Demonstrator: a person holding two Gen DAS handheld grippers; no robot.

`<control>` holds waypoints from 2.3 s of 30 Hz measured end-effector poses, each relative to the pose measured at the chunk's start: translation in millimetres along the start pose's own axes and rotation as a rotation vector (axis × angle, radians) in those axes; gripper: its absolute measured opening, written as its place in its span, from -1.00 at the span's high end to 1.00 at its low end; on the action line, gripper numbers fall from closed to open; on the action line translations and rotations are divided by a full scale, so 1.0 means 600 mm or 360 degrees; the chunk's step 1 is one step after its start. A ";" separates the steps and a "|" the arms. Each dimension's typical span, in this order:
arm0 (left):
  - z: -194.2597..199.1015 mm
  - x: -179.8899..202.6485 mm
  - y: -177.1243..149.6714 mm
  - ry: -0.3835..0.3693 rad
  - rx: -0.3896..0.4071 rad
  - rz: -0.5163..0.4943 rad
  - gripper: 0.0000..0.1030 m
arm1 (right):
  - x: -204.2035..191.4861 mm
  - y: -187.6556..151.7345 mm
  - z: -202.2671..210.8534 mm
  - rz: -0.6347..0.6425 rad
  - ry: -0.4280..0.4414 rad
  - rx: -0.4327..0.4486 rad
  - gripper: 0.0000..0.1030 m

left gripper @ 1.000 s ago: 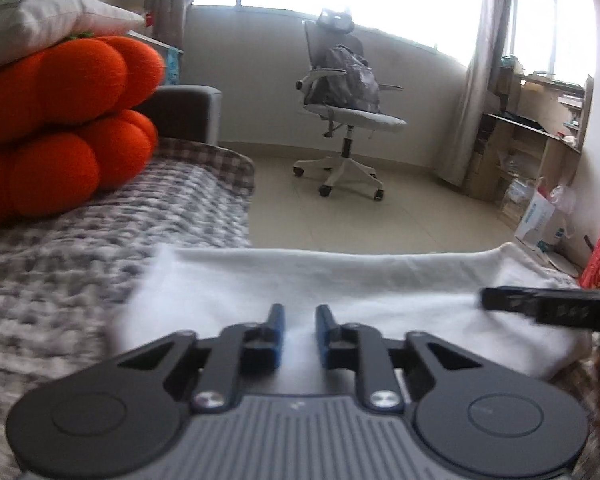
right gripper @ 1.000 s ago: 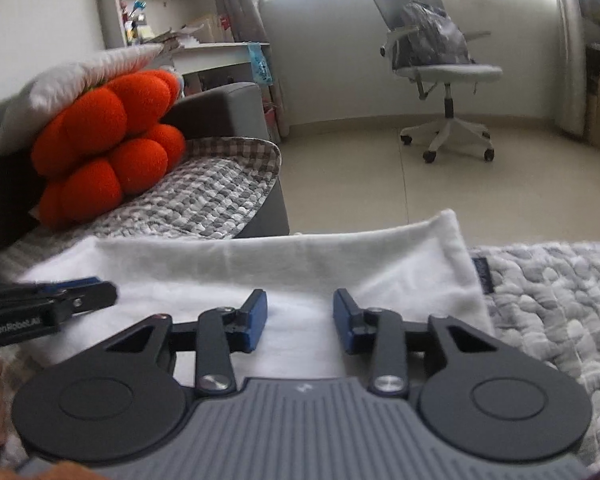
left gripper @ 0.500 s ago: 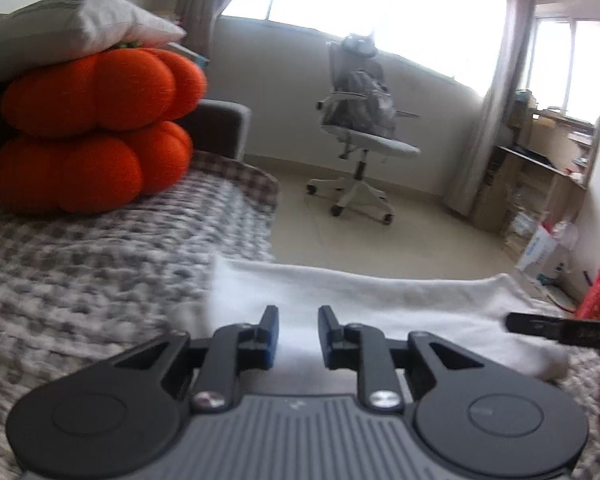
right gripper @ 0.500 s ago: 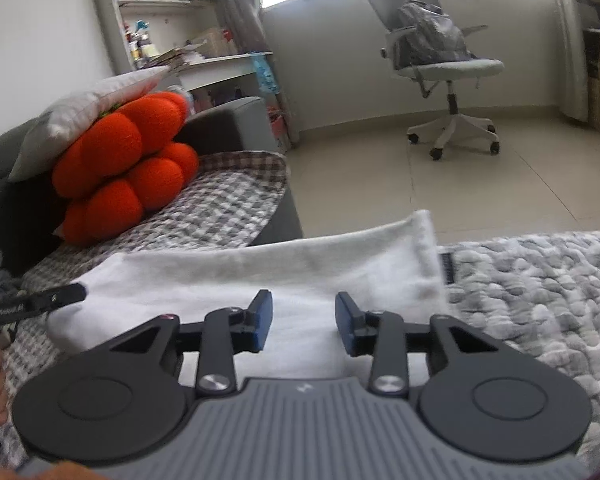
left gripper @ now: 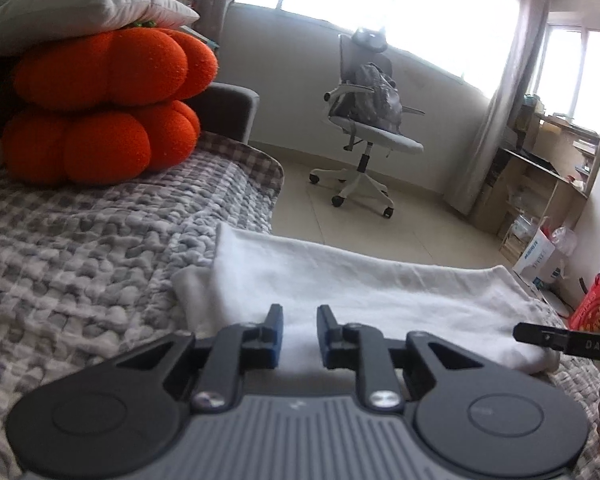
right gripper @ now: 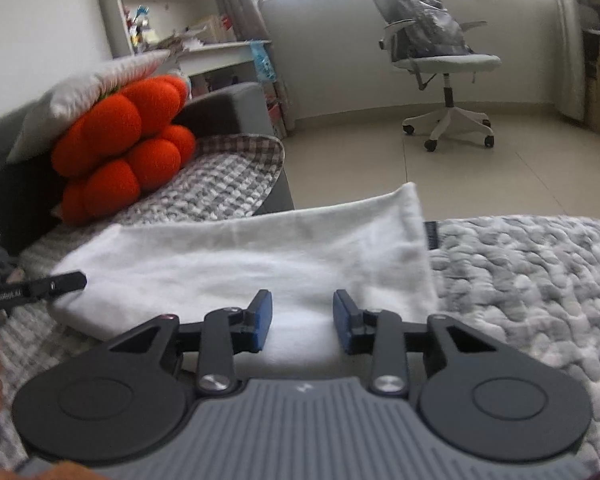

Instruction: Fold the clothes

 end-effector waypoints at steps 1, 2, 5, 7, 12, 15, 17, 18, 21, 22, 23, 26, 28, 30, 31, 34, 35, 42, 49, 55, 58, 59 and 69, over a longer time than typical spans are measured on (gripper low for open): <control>0.004 0.005 0.002 0.0016 0.0007 -0.0005 0.55 | -0.001 0.001 0.006 -0.0007 0.0000 0.0009 0.23; 0.009 0.010 0.003 0.0031 0.0013 -0.0009 0.47 | -0.003 0.003 0.011 -0.0010 -0.0002 0.0018 0.20; 0.011 0.023 0.008 0.0087 0.0010 -0.0025 0.38 | -0.014 0.009 0.018 -0.0001 -0.0014 0.0034 0.19; 0.009 0.028 0.010 0.0125 -0.0006 -0.0033 0.38 | -0.019 0.010 0.017 0.0008 -0.0028 0.0038 0.18; 0.000 0.030 0.010 0.0187 -0.0055 -0.0031 0.38 | -0.023 0.004 0.008 0.0046 -0.0083 0.0020 0.18; -0.003 0.027 0.008 0.0197 -0.0068 -0.0020 0.38 | -0.010 -0.003 0.004 0.0026 -0.0091 0.0005 0.18; -0.003 0.025 0.007 0.0196 -0.0072 -0.0003 0.39 | -0.003 -0.004 0.006 0.0013 -0.0094 0.0006 0.18; -0.002 0.024 0.007 0.0195 -0.0073 0.0009 0.39 | 0.000 -0.003 0.008 0.0009 -0.0095 0.0010 0.18; 0.004 0.018 0.008 0.0180 -0.0080 0.0070 0.39 | 0.006 -0.001 0.014 -0.0002 -0.0105 0.0024 0.18; 0.008 0.015 0.008 0.0173 -0.0087 0.0094 0.39 | 0.007 0.000 0.016 -0.0004 -0.0109 0.0028 0.18; 0.013 0.012 0.009 0.0165 -0.0092 0.0121 0.39 | 0.008 0.000 0.018 -0.0007 -0.0112 0.0031 0.18; 0.029 -0.003 0.013 0.0127 -0.0112 0.0241 0.38 | 0.009 0.002 0.021 -0.0017 -0.0116 0.0038 0.17; 0.040 -0.017 0.017 0.0096 -0.0131 0.0345 0.32 | 0.007 0.004 0.024 -0.0019 -0.0116 0.0045 0.14; 0.051 -0.030 0.020 0.0062 -0.0150 0.0450 0.20 | 0.002 0.007 0.029 -0.0011 -0.0106 0.0052 0.09; 0.056 -0.036 0.020 0.0032 -0.0162 0.0503 0.18 | -0.001 0.008 0.031 -0.0004 -0.0098 0.0057 0.06; 0.061 -0.045 0.019 -0.0048 -0.0203 0.0624 0.04 | -0.012 0.014 0.036 0.0010 -0.0070 0.0077 0.00; 0.061 -0.047 0.018 -0.0067 -0.0218 0.0654 0.00 | -0.017 0.015 0.037 0.0015 -0.0061 0.0079 -0.02; 0.032 -0.048 -0.003 -0.0126 -0.0330 0.0802 -0.13 | -0.029 0.014 0.040 0.0021 -0.0016 0.0076 -0.12; 0.005 -0.050 -0.029 -0.0098 -0.0321 0.1021 -0.14 | -0.027 0.009 0.035 0.0009 0.0000 0.0050 -0.12; -0.003 -0.049 -0.029 -0.0025 -0.0242 0.1071 -0.16 | -0.027 0.007 0.035 0.0002 0.0010 0.0045 -0.12; -0.013 -0.050 -0.032 0.0003 -0.0219 0.1100 -0.17 | -0.032 0.007 0.032 -0.0008 0.0028 0.0035 -0.12; -0.016 -0.050 -0.033 0.0012 -0.0212 0.1111 -0.17 | -0.035 0.007 0.031 -0.0008 0.0034 0.0032 -0.12; -0.033 -0.079 -0.027 -0.0090 -0.0282 0.1200 -0.19 | -0.084 -0.001 0.018 0.0088 0.0134 -0.0021 -0.12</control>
Point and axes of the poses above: each gripper's, at about its wrist camera, not at the fingertips, and z roughly against the way its jaws point, x to its right, y to its top, the point moved 4 cm from there along -z, roughly the way its jaws point, and after that the axes turned 4 degrees about -x, right-handed, at the moved point
